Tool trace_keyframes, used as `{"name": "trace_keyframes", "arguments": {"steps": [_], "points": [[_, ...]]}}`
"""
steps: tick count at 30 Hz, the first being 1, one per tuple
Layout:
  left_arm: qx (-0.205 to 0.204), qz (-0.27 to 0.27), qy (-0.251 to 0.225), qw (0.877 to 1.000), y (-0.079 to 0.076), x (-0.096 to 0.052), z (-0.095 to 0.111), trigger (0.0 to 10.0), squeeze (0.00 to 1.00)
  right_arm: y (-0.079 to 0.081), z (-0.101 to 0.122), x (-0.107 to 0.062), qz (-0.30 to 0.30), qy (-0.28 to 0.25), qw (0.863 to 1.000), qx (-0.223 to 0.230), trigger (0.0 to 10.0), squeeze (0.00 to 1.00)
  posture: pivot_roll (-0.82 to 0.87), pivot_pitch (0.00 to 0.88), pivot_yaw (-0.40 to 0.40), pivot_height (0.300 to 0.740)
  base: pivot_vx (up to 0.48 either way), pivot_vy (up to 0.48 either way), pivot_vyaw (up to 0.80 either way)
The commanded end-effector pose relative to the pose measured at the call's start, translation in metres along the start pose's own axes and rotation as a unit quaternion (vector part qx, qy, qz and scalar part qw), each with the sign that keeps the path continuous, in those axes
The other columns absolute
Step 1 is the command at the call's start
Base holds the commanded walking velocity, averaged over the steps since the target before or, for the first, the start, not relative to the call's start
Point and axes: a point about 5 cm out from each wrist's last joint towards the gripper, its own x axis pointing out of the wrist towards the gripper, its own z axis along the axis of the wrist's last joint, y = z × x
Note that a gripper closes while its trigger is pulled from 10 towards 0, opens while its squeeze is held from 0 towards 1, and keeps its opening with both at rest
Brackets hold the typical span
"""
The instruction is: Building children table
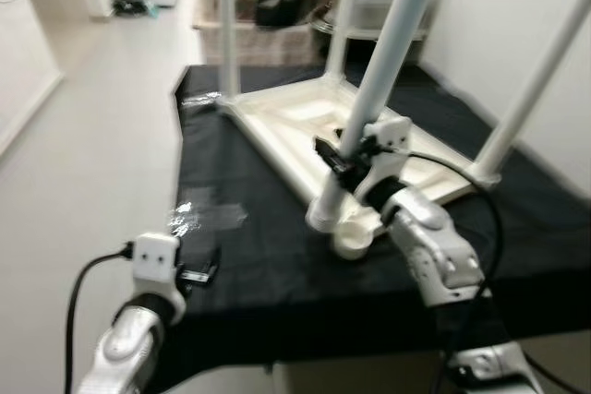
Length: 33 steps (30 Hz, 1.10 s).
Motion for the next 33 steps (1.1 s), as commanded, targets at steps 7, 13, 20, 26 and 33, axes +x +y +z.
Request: {"name": "trace_keyframes", "arguments": {"steps": [7, 13, 20, 26, 33], "points": [[0.007, 0.013, 0.012, 1.0, 0.003, 0.0, -0.005, 10.0, 0.0, -0.04, 0.003, -0.006, -0.07, 0.019, 0.997, -0.037, 10.0, 0.0, 0.04, 0.0, -0.09, 0.74, 0.0, 0.0, 0.0], [0.006, 0.012, 0.012, 1.0, 0.003, 0.0, -0.006, 10.0, 0.0, -0.062, 0.011, -0.012, -0.099, 0.019, 0.994, -0.042, 10.0, 0.0, 0.04, 0.0, -0.09, 0.74, 0.0, 0.0, 0.0], [0.007, 0.011, 0.011, 1.0, 0.001, 0.002, -0.006, 10.0, 0.0, -0.081, 0.017, -0.015, -0.146, 0.013, 0.987, -0.064, 10.0, 0.0, 0.03, 0.0, -0.085, 0.74, 0.0, 0.0, 0.0], [0.001, -0.002, 0.003, 1.0, -0.006, 0.005, -0.003, 10.0, 0.0, -0.062, 0.009, -0.007, -0.137, 0.003, 0.989, -0.055, 10.0, 0.0, 0.04, 0.0, -0.089, 0.74, 0.0, 0.0, 0.0], [-0.012, 0.002, -0.017, 1.0, -0.006, 0.008, 0.004, 10.0, 0.0, -0.043, 0.005, -0.003, -0.119, -0.009, 0.992, -0.033, 10.0, 0.0, 0.04, 0.0, -0.088, 0.74, 0.425, 0.0, 0.34]]}}
